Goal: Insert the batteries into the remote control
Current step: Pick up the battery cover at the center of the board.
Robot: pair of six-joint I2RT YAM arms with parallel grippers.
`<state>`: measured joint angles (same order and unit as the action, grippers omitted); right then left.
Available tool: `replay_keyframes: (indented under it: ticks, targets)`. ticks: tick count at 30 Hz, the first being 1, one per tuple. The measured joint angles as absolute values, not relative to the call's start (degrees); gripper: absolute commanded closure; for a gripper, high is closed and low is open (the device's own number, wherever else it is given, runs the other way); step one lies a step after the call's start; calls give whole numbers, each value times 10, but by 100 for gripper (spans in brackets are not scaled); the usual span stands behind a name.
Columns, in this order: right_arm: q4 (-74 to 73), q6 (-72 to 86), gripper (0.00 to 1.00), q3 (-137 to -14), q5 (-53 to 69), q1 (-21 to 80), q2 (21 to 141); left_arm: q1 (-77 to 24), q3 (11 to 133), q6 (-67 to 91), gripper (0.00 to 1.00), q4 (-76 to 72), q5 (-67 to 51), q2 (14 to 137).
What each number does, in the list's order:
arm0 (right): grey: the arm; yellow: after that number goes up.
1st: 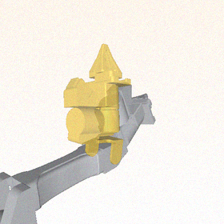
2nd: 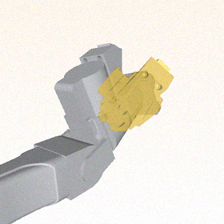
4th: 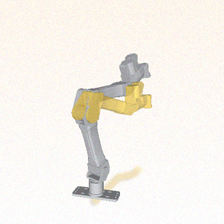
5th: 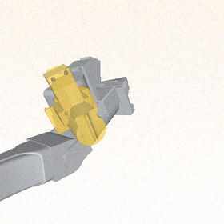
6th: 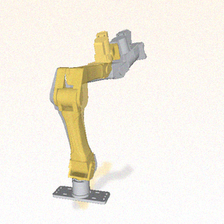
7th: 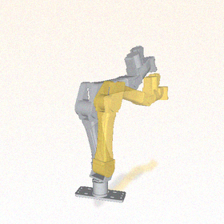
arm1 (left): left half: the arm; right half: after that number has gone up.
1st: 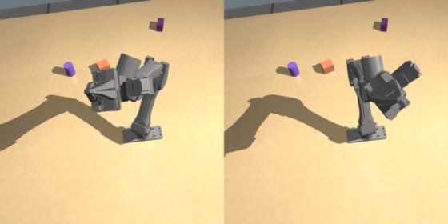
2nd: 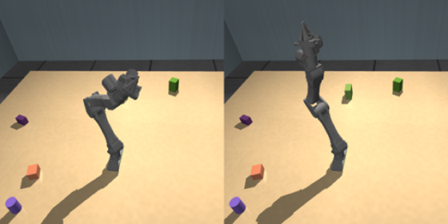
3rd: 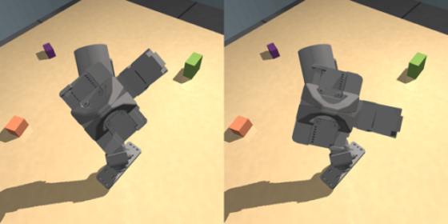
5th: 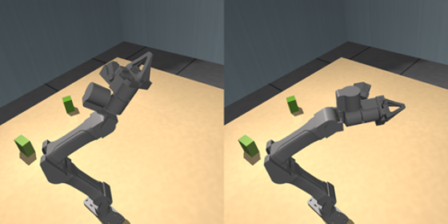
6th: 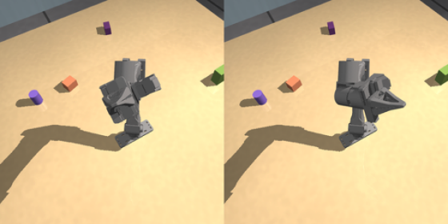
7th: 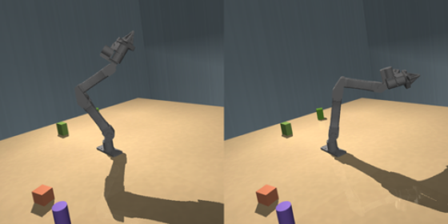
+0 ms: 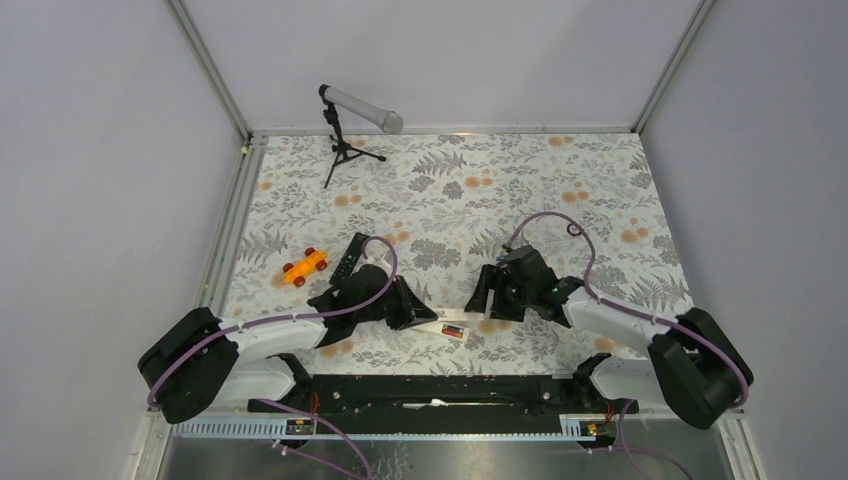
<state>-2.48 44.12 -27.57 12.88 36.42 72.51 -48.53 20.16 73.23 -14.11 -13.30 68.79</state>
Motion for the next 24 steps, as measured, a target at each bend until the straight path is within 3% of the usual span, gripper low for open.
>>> replay_keyframes:
  ticks: [4, 9, 16, 24]
  targets:
    - [-48, 436, 4, -272, 130, 364, 642, -485, 253, 668, 100, -91, -153, 688]
    - [-68, 421, 3, -279, 142, 364, 535, -470, 296, 592, 100, -54, -217, 669]
    - [-76, 399, 2, -276, 207, 364, 472, -409, 299, 524, 100, 5, -308, 570]
    - [45, 448, 20, -238, 294, 364, 403, -334, 330, 470, 100, 72, -442, 505]
